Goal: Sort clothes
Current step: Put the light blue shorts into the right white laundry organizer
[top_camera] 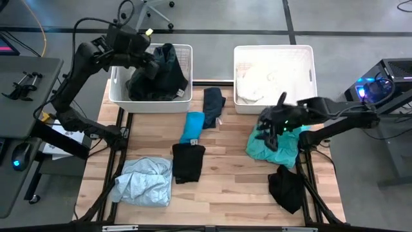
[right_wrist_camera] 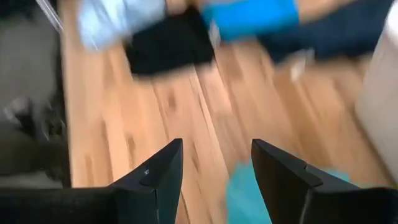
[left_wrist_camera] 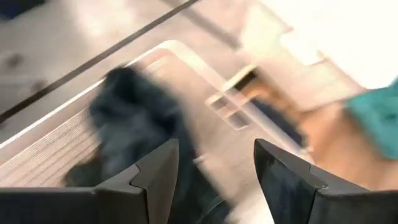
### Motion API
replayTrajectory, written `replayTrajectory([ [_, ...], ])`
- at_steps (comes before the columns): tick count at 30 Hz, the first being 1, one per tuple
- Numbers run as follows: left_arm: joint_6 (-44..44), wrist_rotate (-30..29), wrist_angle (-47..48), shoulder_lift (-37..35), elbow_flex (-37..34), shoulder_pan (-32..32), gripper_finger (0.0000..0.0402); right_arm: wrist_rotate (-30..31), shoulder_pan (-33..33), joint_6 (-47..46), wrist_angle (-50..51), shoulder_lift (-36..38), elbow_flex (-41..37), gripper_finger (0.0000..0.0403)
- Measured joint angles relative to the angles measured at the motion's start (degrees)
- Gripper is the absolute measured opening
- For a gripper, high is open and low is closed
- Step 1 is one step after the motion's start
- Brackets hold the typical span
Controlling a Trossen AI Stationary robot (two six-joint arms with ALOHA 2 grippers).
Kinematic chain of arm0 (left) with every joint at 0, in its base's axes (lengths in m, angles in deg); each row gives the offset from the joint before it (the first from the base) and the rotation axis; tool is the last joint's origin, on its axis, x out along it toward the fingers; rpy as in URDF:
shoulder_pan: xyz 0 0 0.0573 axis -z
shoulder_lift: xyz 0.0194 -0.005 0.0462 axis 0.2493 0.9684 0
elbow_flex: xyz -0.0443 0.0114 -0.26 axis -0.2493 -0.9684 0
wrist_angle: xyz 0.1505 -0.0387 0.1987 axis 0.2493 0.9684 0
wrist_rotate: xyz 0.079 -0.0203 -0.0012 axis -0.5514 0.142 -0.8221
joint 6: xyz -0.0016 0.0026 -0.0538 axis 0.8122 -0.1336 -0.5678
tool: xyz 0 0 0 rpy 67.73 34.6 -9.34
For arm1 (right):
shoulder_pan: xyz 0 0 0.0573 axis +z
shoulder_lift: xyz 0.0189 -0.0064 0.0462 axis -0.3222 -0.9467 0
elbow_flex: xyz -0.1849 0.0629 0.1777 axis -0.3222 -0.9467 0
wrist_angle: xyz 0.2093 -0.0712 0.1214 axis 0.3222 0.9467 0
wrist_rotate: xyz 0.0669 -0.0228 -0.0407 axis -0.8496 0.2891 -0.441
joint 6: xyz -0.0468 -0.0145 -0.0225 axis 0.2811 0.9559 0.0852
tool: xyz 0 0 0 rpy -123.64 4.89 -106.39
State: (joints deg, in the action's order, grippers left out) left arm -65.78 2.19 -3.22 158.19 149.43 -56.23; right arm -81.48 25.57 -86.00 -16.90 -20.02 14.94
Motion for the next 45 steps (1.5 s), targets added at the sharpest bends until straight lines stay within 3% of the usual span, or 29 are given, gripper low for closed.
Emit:
replayTrajectory([
  [9,-1.4,1.4,-8.7,1.3,0.0,13.3,0.0199,-0.3,3.0,-7.4,8.3,-6.0,0.0,0.0179],
  [15,-1.7,0.3,-14.0,3.5,-0.1,22.3,0.0199,1.3,3.0,-12.6,12.8,-7.8,-1.0,0.0215],
  [22,-2.0,-1.4,-14.7,6.2,-0.1,29.9,0.0199,3.2,2.6,-19.4,12.8,-6.6,-13.3,0.0287],
  [27,-2.0,-4.1,-14.9,8.4,-0.1,33.4,0.0199,7.7,1.0,-27.8,7.9,-6.7,-22.5,0.0302],
  [37,-3.7,-4.5,-17.1,10.2,-0.1,35.7,0.0199,2.8,-2.7,-30.1,-18.3,-8.1,-39.6,0.0294],
  [41,-4.4,-5.0,-17.1,10.1,-0.1,35.8,0.0199,3.1,-3.0,-31.9,-22.4,-10.4,-43.2,0.0261],
  [45,-4.4,-5.1,-17.1,10.1,-0.1,35.9,0.0199,4.9,-2.5,-30.8,-26.2,-12.3,-44.0,0.0202],
])
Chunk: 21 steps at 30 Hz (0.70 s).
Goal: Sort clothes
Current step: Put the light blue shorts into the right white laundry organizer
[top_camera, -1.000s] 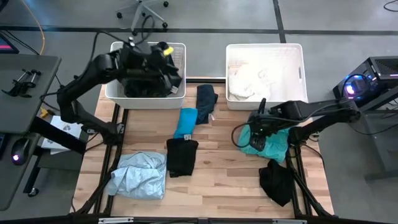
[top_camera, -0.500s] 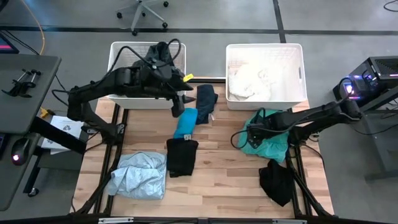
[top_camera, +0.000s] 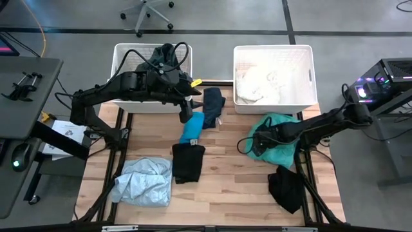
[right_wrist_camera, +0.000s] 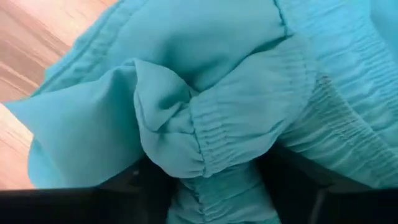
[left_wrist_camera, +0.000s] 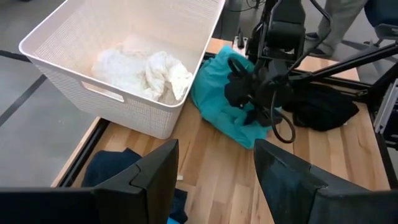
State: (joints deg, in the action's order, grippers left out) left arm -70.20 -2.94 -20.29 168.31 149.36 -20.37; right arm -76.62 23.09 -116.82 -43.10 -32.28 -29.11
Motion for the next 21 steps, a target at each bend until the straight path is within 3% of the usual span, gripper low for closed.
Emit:
replayTrajectory([
  [10,0.4,-0.1,0.7,0.0,0.0,0.0,0.0199,3.2,1.5,1.8,-1.3,-0.1,-0.1,0.0038],
  [17,0.9,-1.2,4.3,0.0,0.0,0.0,0.0199,-0.1,2.1,9.9,1.0,4.8,7.0,0.0013],
  [21,0.0,-1.3,3.1,-1.3,-5.5,0.8,0.0199,-0.3,2.1,14.0,3.8,6.8,14.4,0.0013],
])
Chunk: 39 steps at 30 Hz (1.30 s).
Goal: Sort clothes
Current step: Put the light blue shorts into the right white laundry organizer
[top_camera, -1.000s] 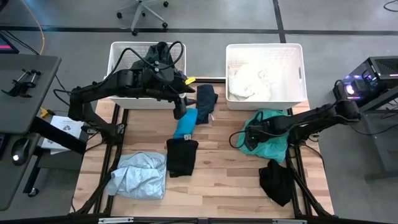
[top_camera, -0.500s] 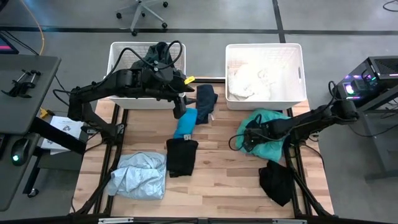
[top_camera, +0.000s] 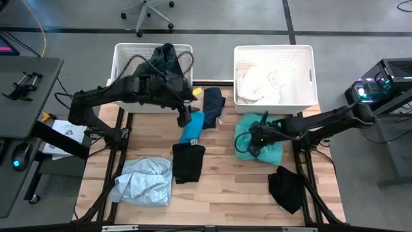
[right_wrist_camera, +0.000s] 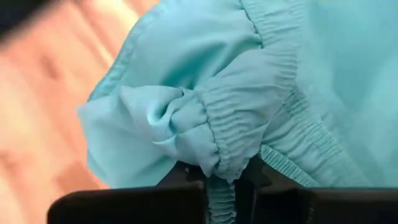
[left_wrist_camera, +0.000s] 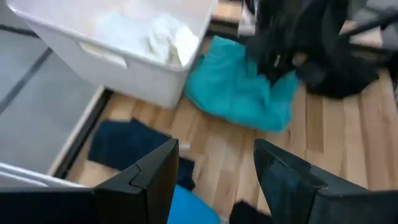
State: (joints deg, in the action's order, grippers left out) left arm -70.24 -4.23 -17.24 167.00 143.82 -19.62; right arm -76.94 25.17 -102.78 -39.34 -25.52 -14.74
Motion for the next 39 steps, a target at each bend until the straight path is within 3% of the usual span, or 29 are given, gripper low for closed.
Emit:
replayTrajectory([
  [6,-4.7,0.3,-10.2,-4.3,-12.2,1.6,0.0199,-2.7,0.0,7.0,3.8,1.6,14.3,0.0012],
  [11,-8.0,0.2,-14.6,-7.1,-16.2,2.5,0.0199,-2.7,0.0,15.6,7.2,1.8,29.0,0.0012],
  [20,-8.5,-2.0,-15.3,-8.3,-16.2,3.9,0.0199,8.5,-4.8,31.5,9.8,1.8,52.8,0.0015],
  [25,-8.6,-2.5,-15.5,-8.5,-16.2,4.4,0.0199,14.7,-11.6,34.9,15.9,1.7,61.8,0.0013],
  [31,-9.4,-2.6,-15.8,-8.5,-16.2,4.5,0.0199,23.0,-23.2,30.0,28.6,-1.0,69.2,0.0012],
  [34,-9.5,-2.6,-15.8,-8.5,-16.2,4.5,0.0199,20.4,-30.3,29.8,34.4,-3.2,70.8,0.0012],
  [39,-9.5,-2.6,-15.7,-8.5,-16.2,4.5,0.0199,10.8,-41.5,30.2,46.1,-9.4,71.0,0.0012],
])
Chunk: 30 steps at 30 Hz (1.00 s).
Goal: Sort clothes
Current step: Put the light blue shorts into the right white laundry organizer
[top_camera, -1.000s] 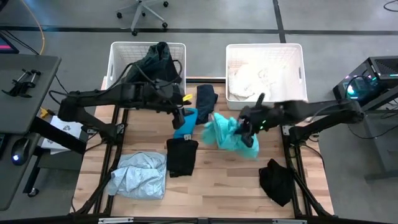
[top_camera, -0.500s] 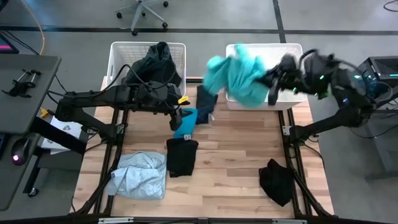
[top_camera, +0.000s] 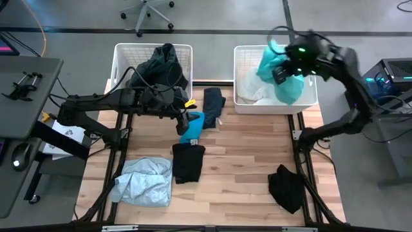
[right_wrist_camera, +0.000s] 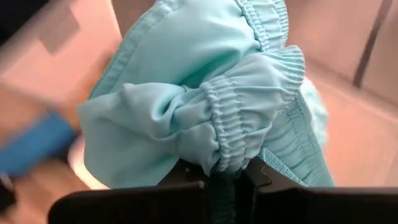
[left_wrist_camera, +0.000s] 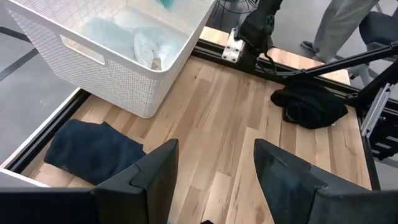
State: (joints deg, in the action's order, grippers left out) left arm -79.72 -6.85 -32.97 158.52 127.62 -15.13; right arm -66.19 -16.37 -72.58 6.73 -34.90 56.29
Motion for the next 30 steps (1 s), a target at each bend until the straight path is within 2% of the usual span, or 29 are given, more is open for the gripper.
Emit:
replayTrajectory([
  [3,0.0,0.0,0.0,0.0,0.0,0.0,0.0199,-3.7,-5.7,3.2,5.0,-5.0,-0.1,0.0012],
  [9,0.0,0.0,0.0,0.0,0.0,0.0,0.0199,-8.3,-14.9,11.6,-2.2,-13.2,-5.8,0.0013],
  [14,0.0,0.0,0.0,0.0,0.0,0.0,0.0199,-8.2,-20.1,13.1,-6.1,-19.0,-14.4,0.0012],
  [24,-1.6,0.0,0.0,0.0,0.0,0.1,0.0199,-8.1,-21.6,12.6,-23.9,-20.9,-39.8,0.0015],
  [27,-2.0,-0.1,0.0,0.0,0.0,0.1,0.0199,-7.4,-21.4,11.6,-26.5,-20.7,-44.0,0.0035],
  [30,-2.0,-0.1,0.0,0.0,0.0,0.1,0.0199,-5.3,-21.3,10.2,-26.3,-20.7,-44.6,0.0066],
])
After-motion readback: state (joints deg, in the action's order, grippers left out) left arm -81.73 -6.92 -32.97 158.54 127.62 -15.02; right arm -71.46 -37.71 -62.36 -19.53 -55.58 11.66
